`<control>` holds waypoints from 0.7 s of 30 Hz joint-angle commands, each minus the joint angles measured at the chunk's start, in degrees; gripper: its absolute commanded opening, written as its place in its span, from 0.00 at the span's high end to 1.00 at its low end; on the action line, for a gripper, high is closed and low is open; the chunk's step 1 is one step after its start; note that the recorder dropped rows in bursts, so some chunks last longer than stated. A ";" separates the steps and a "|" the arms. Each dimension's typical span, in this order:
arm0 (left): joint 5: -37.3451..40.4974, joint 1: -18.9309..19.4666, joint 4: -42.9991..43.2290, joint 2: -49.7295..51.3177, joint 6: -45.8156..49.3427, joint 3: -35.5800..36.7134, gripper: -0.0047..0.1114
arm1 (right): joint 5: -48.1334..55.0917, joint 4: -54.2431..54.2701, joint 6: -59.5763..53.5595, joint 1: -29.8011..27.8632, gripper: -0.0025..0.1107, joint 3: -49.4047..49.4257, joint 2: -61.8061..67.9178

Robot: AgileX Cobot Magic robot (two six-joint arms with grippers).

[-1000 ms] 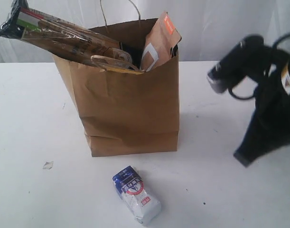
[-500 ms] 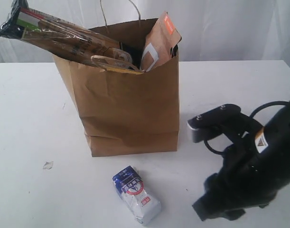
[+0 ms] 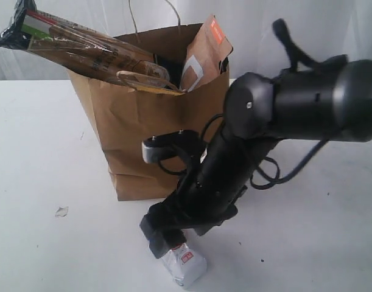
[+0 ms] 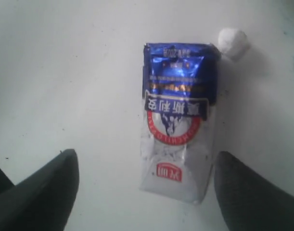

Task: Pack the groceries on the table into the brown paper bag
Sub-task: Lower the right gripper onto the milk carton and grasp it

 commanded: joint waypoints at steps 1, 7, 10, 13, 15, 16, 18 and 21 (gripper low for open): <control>0.30 -0.54 -0.55 -0.42 0.13 0.35 0.96 | -0.02 -0.48 -0.73 1.68 0.34 -2.81 5.92; 0.30 -0.54 -0.55 -0.42 0.13 0.35 0.96 | -0.62 -6.90 0.31 2.21 0.35 -3.23 8.53; 0.30 -0.54 -0.55 -0.42 0.13 0.35 0.96 | -1.37 -10.69 2.65 2.21 0.35 -3.23 8.53; 0.30 -0.54 -0.55 -0.42 0.13 0.35 0.96 | -2.61 -12.87 4.65 2.21 0.40 -3.23 8.53; 0.30 -0.54 -0.55 -0.42 0.13 0.35 0.96 | -2.21 -12.61 5.77 2.21 0.48 -3.23 8.53; 0.30 -0.54 -0.55 -0.42 0.13 0.35 0.96 | -1.72 -12.23 6.00 2.21 0.52 -3.23 8.53; 0.30 -0.54 -0.55 -0.42 0.13 0.35 0.96 | -0.23 -11.10 6.00 2.21 0.63 -3.23 8.42; 0.30 -0.54 -0.55 -0.42 0.13 0.35 0.96 | 2.43 -8.98 6.00 2.21 0.73 -3.23 8.10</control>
